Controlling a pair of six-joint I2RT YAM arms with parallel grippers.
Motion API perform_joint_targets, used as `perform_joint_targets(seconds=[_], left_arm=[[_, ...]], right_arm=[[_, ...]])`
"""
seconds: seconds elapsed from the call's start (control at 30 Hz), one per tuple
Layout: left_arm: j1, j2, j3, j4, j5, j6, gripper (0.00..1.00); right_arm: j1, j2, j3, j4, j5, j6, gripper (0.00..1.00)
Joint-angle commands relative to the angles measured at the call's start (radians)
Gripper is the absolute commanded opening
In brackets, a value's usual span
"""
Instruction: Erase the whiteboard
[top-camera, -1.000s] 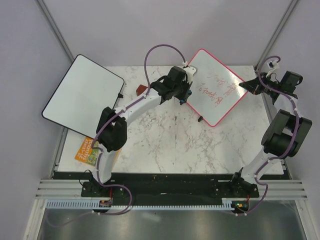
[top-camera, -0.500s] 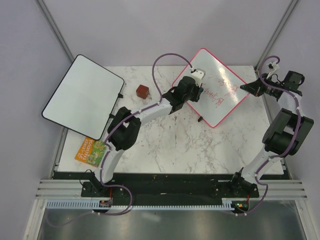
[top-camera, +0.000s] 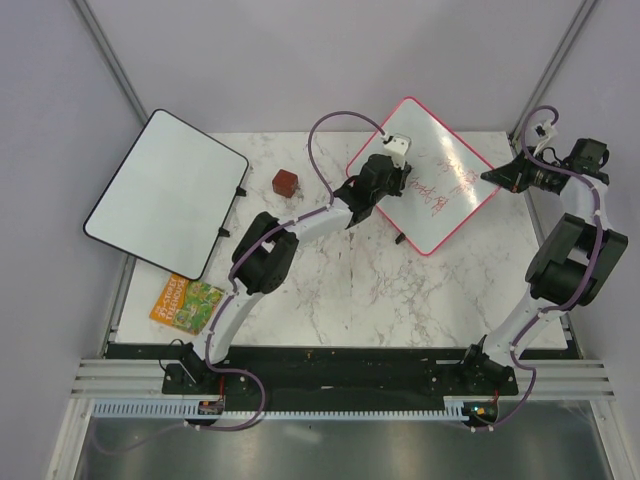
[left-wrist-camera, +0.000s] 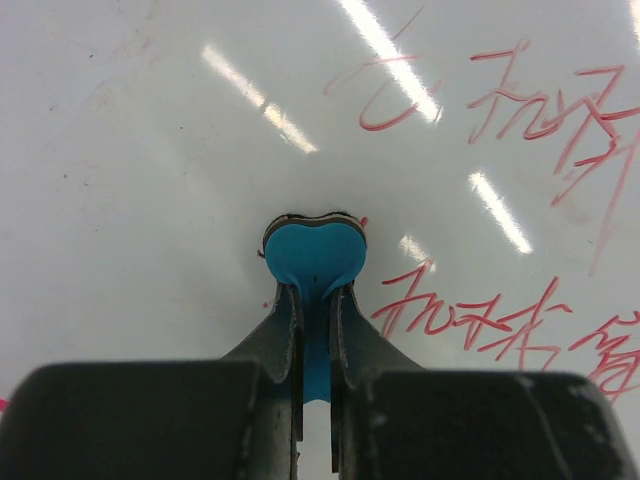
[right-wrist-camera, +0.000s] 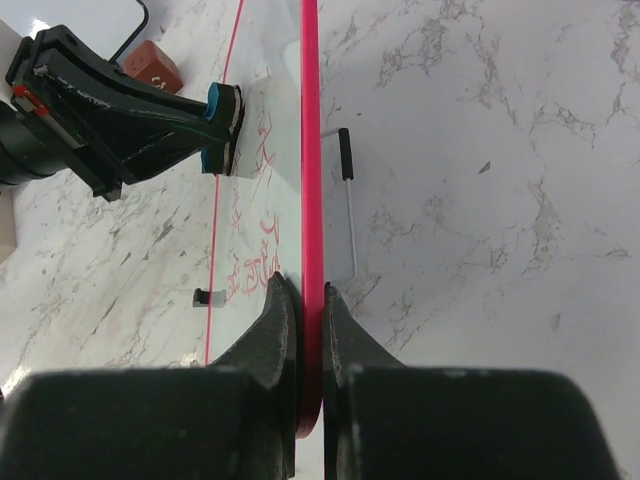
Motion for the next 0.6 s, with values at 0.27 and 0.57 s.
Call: perform_joint_targets(seconds=[0.27, 0.57], left_arm=[[-0.139, -0.003, -0.05, 0.078, 0.15, -0.011, 0.02], [-0.215, 0.071, 0.09, -0.066, 0.031, 0.009, 0.02]], right_arm=[[0.147, 0.078, -0.001, -0.148, 0.255, -0.107, 0.0], [0.17, 0.052, -0.022, -0.1, 0.278, -0.063, 0.0]])
